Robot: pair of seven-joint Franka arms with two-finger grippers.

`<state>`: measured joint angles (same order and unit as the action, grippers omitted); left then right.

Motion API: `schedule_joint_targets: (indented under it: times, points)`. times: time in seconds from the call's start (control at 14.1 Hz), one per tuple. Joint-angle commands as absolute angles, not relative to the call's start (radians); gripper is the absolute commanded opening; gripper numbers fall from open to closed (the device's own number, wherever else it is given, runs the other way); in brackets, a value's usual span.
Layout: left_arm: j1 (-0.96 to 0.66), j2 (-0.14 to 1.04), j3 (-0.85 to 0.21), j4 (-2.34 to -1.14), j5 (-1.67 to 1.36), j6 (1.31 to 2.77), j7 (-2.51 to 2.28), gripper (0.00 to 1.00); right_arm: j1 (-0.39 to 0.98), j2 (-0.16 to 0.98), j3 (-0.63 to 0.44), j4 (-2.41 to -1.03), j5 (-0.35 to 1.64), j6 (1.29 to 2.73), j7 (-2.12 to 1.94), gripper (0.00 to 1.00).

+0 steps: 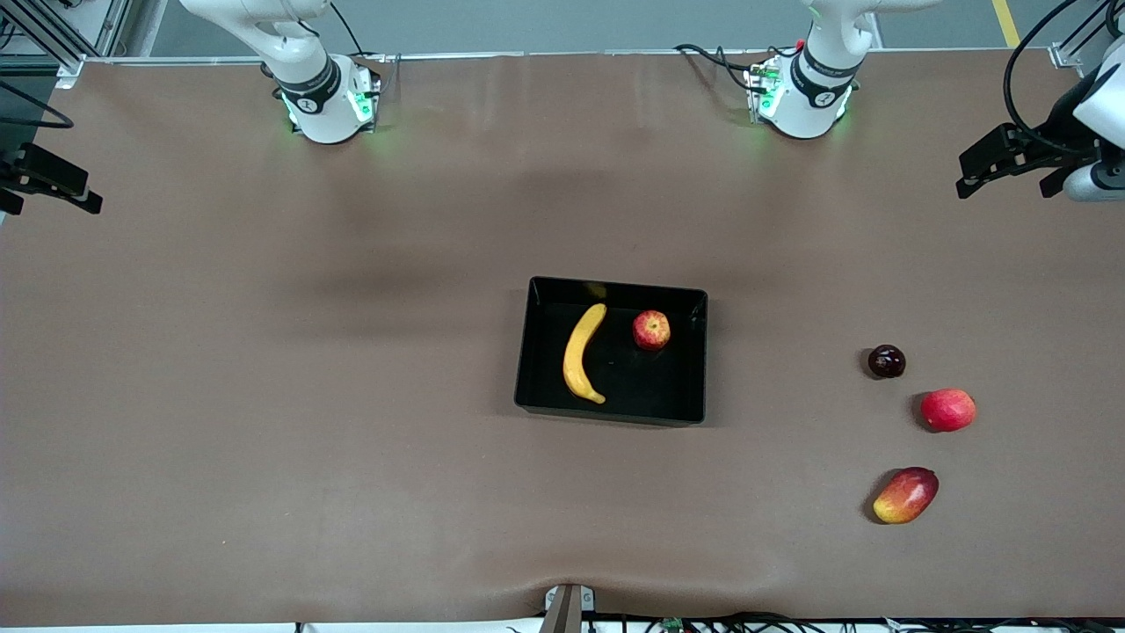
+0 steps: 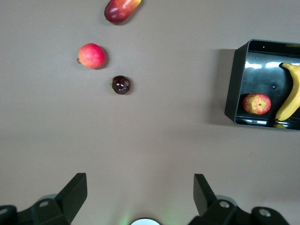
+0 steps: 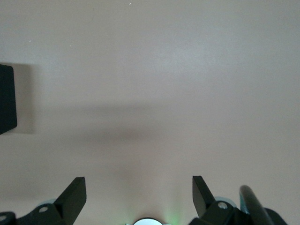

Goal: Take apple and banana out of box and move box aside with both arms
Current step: 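Move the left gripper from rest toward the black box, then lower the left gripper into the box and grasp the red-yellow apple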

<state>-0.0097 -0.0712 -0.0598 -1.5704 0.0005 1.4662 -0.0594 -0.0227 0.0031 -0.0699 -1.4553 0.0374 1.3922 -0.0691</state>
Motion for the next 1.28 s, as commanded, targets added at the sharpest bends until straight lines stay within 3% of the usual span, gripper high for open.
schedule_joint_targets:
  times: [0.0,0.21,0.5,0.85,1.21]
  points:
    - [-0.026,-0.026,-0.077,-1.534,0.003,1.437,-0.061,1.0,-0.029,-0.009,-0.067,-1.457,0.032,1.388,-0.074,1.0]
    - [-0.034,-0.02,-0.135,-1.572,0.003,1.485,-0.074,1.0,-0.029,-0.009,-0.067,-1.457,0.034,1.388,-0.074,1.0]
    - [-0.035,-0.006,-0.242,-1.709,0.002,1.633,-0.179,1.0,-0.031,-0.009,-0.067,-1.457,0.034,1.39,-0.074,1.0]
    - [-0.044,0.119,-0.406,-1.842,0.005,1.917,-0.484,1.0,-0.032,-0.009,-0.067,-1.457,0.034,1.39,-0.074,1.0]
    - [-0.156,0.31,-0.42,-1.845,0.096,2.112,-0.783,1.0,-0.032,-0.009,-0.067,-1.457,0.034,1.39,-0.074,1.0]
